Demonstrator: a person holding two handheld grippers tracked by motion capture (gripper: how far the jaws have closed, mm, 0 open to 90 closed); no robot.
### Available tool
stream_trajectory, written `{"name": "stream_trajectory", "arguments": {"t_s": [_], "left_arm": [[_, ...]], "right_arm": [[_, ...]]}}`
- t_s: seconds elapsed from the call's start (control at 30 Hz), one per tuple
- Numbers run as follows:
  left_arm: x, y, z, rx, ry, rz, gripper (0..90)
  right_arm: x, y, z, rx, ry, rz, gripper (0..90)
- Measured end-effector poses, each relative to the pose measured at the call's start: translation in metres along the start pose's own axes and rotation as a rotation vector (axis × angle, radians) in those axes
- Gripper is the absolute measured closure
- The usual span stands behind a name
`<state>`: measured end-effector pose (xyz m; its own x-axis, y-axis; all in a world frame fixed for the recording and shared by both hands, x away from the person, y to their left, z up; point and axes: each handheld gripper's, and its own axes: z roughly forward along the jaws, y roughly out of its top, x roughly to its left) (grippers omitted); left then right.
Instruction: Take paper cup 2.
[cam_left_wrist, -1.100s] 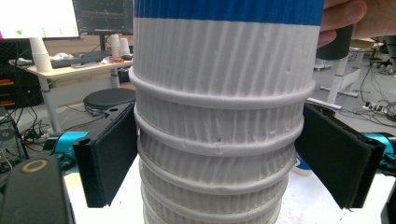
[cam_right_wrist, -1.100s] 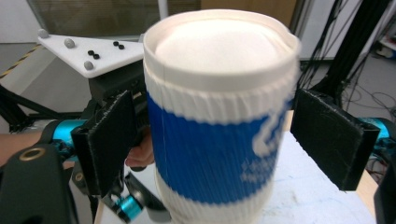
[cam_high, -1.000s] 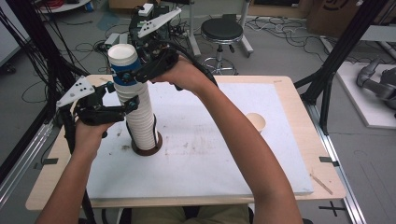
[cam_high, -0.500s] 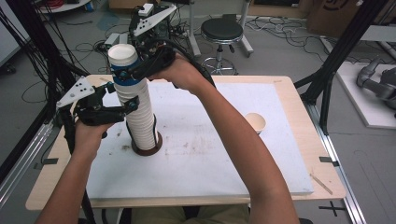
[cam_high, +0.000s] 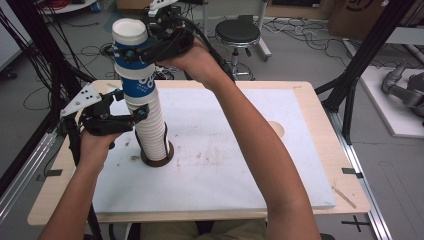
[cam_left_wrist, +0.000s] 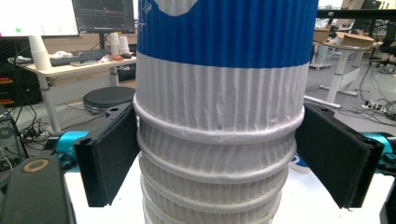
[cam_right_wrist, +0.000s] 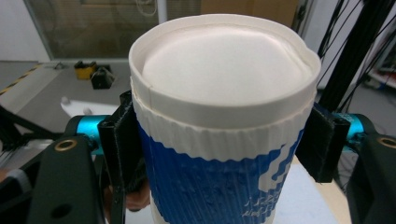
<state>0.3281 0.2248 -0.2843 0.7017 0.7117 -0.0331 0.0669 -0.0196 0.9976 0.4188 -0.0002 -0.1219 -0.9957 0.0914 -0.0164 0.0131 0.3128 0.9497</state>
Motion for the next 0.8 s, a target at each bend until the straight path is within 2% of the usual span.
{"name": "stream_trajectory", "arguments": {"t_s": [0.13, 0.17, 0.3, 0.37, 0.5, 0.67, 0.8], "left_arm": [[0.000, 0.000, 0.000, 0.003, -0.004, -0.008, 15.3], [0.000, -0.001, 0.000, 0.004, -0.004, -0.008, 15.3], [0.001, -0.001, 0.000, 0.009, -0.003, -0.011, 15.3], [0.001, -0.001, 0.000, 0.005, 0.001, -0.027, 15.1], [0.001, -0.002, -0.001, -0.003, 0.009, -0.044, 14.5], [0.001, -0.004, -0.004, -0.010, 0.014, -0.036, 14.2], [-0.002, -0.005, -0.013, -0.058, 0.028, -0.045, 14.2]], "right_arm": [[0.004, 0.010, -0.017, -0.072, -0.044, -0.018, 26.8], [0.006, 0.013, -0.024, -0.099, -0.070, -0.019, 26.8], [0.007, 0.017, -0.040, -0.138, -0.107, -0.021, 26.8], [0.008, 0.016, -0.050, -0.138, -0.120, -0.026, 26.8], [0.013, 0.009, -0.065, -0.102, -0.137, -0.038, 26.8], [0.015, -0.011, -0.082, -0.058, -0.164, -0.030, 26.7], [0.015, -0.030, -0.093, -0.038, -0.174, -0.008, 26.7]]}}
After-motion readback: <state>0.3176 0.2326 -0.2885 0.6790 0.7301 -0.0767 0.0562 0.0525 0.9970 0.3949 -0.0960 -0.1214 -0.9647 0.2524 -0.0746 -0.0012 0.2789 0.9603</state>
